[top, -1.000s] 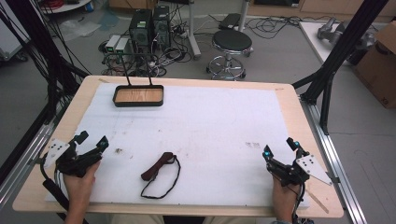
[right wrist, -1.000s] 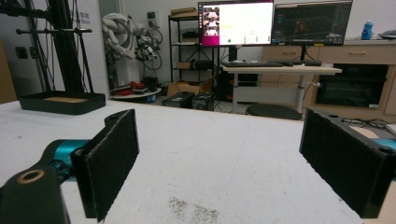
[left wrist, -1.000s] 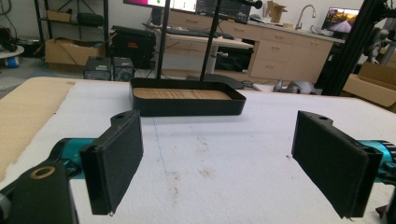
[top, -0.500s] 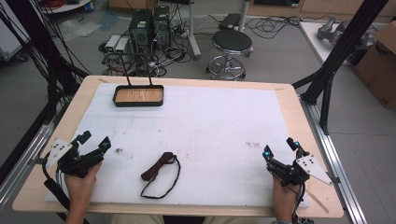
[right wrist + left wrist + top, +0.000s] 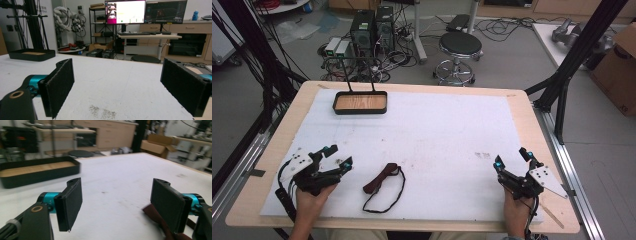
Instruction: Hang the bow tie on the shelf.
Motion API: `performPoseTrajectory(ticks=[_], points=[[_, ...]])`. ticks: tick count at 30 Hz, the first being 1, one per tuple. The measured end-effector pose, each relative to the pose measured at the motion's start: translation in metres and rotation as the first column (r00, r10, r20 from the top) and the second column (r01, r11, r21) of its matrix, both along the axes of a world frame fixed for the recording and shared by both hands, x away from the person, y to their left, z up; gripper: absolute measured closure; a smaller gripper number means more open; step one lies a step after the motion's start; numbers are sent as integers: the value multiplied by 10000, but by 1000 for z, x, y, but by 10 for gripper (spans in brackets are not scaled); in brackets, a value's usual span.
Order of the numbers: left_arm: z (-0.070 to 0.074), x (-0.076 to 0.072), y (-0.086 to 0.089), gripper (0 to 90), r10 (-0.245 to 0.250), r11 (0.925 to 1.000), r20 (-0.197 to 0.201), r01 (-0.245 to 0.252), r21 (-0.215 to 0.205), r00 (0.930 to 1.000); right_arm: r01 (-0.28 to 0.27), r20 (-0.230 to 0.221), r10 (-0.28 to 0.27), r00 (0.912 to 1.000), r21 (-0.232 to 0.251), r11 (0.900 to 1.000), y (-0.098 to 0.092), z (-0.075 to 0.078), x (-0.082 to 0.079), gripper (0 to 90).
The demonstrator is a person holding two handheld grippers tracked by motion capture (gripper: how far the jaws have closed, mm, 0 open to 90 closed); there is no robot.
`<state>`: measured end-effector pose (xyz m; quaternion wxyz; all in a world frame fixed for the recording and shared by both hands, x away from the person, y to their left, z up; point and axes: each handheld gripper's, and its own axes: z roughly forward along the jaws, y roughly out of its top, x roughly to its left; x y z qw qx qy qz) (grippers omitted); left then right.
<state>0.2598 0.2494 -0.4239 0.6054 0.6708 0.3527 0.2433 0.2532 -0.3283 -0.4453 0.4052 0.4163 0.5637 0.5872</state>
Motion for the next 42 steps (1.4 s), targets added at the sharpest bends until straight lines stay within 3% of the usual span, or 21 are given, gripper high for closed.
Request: performPoseTrajectory(ticks=[4,7,11,16,19,24,28,35,40,42], points=[[-2,2,-17,290,-860,9960,-547,871,190,9948,7,7,-7,10000,-41,10000,0,0,0,110],[-4,3,-27,300,-1184,9918,-843,1221,391,9894,12,-10,-12,10000,-18,10000,0,0,0,110],[-7,5,-45,311,-1666,9831,-1322,1749,532,9771,13,-14,-14,10000,-25,10000,0,0,0,110],[-12,7,-63,349,-2190,9670,-1582,2359,968,9628,49,-21,-50,10000,-66,10000,1,0,0,109],[-13,8,-68,374,-2051,9631,-1865,2321,1366,9608,50,1,-50,10000,-69,10000,0,0,0,110],[-13,11,-68,413,-1880,9636,-2263,2241,1459,9557,94,-35,-94,9999,-81,9999,1,0,0,110],[-15,14,-73,413,-1904,9552,-2756,2426,1696,9422,111,-28,-111,9999,-31,9999,0,0,0,110],[-17,18,-79,423,-1745,9411,-3331,2565,2205,9266,145,-29,-145,9999,-49,9999,0,0,-1,110],[-18,18,-81,496,-1795,9313,-3558,2749,2388,9172,175,26,-174,9998,-51,9998,0,0,-1,110],[-18,19,-81,530,-1886,9258,-3688,2900,2423,9102,167,43,-167,9999,-63,9998,0,0,-1,110]])
